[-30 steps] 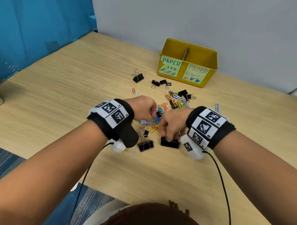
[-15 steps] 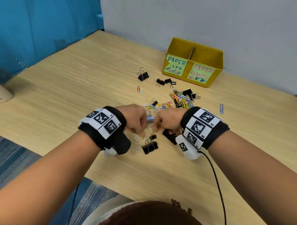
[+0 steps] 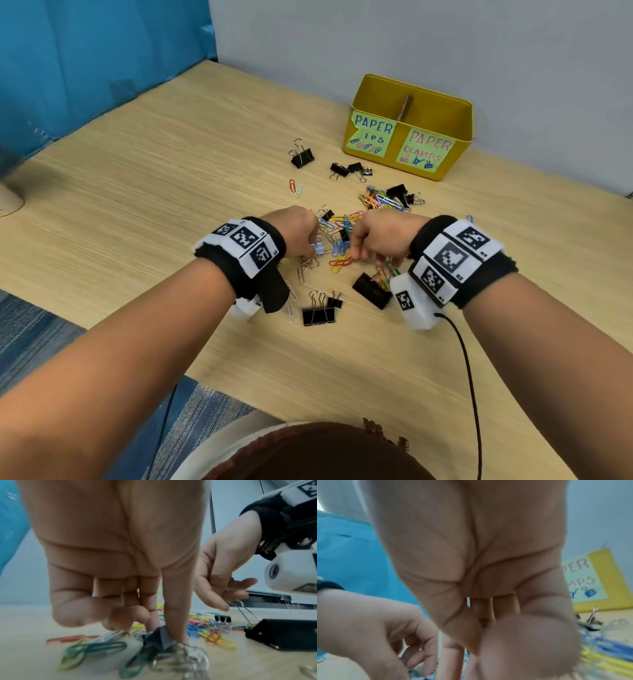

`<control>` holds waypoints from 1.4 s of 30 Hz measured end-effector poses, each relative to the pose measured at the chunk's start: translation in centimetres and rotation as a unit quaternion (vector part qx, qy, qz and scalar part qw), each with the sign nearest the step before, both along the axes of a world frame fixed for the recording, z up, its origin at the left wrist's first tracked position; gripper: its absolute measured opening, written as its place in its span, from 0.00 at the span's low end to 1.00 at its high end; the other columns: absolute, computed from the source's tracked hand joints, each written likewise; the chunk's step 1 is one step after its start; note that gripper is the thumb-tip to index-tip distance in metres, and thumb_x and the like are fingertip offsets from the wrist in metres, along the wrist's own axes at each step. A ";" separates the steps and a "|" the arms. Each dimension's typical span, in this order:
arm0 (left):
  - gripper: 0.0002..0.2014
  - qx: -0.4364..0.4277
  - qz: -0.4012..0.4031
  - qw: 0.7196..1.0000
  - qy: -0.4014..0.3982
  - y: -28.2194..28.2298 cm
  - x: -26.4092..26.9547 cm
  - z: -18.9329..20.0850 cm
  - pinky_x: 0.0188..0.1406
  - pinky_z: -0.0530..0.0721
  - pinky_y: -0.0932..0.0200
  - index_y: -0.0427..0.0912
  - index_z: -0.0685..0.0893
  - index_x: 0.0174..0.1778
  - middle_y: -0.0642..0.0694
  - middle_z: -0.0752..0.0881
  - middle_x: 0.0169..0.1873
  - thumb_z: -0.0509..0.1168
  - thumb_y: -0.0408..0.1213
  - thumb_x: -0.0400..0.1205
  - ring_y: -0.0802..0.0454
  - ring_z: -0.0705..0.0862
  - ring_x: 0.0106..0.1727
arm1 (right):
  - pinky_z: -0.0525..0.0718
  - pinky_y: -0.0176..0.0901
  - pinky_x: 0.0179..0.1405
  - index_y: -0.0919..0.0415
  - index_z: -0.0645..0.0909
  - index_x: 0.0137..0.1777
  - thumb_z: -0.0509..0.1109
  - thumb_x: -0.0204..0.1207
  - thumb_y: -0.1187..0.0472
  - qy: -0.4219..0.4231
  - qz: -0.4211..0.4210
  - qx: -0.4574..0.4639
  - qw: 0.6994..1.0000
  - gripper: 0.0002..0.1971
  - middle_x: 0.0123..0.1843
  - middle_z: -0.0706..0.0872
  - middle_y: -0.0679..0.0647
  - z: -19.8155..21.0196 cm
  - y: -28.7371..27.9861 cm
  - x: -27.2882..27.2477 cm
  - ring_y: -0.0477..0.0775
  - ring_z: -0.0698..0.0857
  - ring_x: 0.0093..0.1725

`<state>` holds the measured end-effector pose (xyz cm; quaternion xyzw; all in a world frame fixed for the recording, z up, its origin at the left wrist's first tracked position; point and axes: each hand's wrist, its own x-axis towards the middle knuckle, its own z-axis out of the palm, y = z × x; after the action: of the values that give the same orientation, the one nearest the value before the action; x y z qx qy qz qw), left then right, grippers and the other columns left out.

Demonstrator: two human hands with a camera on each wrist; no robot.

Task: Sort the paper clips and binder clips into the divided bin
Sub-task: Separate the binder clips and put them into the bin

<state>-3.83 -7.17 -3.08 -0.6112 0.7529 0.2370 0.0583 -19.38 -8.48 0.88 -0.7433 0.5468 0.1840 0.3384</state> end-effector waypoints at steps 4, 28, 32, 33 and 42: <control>0.13 -0.014 -0.039 0.997 0.071 0.1 -0.5 1.5 0.36 0.73 0.61 0.41 0.85 0.50 0.46 0.80 0.45 0.73 0.41 0.73 0.52 0.76 0.43 | 0.76 0.25 0.11 0.64 0.84 0.56 0.61 0.77 0.72 0.058 0.036 0.013 0.998 0.13 0.42 0.85 0.57 0.3 0.2 -0.8 0.53 0.85 0.36; 0.27 -0.036 -0.058 0.994 0.085 2.4 -4.4 1.5 0.51 0.78 0.56 0.36 0.76 0.61 0.40 0.81 0.56 0.74 0.45 0.71 0.44 0.80 0.56 | 0.84 0.31 0.20 0.60 0.79 0.42 0.63 0.80 0.71 -0.203 -0.179 0.056 0.961 0.08 0.35 0.81 0.55 -1.6 -1.0 -4.6 0.43 0.84 0.24; 0.29 -0.066 -0.013 0.991 0.116 2.1 -4.4 2.2 0.47 0.79 0.56 0.37 0.73 0.63 0.40 0.80 0.56 0.75 0.40 0.68 0.46 0.79 0.52 | 0.86 0.35 0.25 0.57 0.74 0.58 0.69 0.77 0.56 -0.229 -0.204 0.086 0.948 0.12 0.39 0.83 0.54 -1.7 -0.6 -3.9 0.51 0.83 0.34; 0.30 -0.074 -0.005 0.989 0.124 2.0 -4.4 2.3 0.46 0.79 0.56 0.37 0.73 0.63 0.40 0.80 0.56 0.75 0.41 0.67 0.46 0.79 0.52 | 0.87 0.36 0.27 0.57 0.73 0.60 0.71 0.76 0.58 -0.247 -0.212 0.108 0.939 0.16 0.40 0.84 0.56 -1.8 -0.6 -3.6 0.51 0.84 0.34; 0.31 -0.008 -0.015 0.997 0.073 2.3 -3.4 3.8 0.35 0.74 0.58 0.40 0.75 0.62 0.47 0.79 0.43 0.76 0.50 0.67 0.49 0.76 0.45 | 0.80 0.34 0.18 0.61 0.75 0.61 0.76 0.69 0.69 -0.241 -0.223 0.075 0.942 0.21 0.32 0.84 0.53 -1.9 -1.6 -4.8 0.45 0.83 0.23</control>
<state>-7.25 -4.87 0.74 -0.5816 0.7660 0.2737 0.0020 -24.14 -10.07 -1.06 -0.5973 0.5853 -0.0403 0.5468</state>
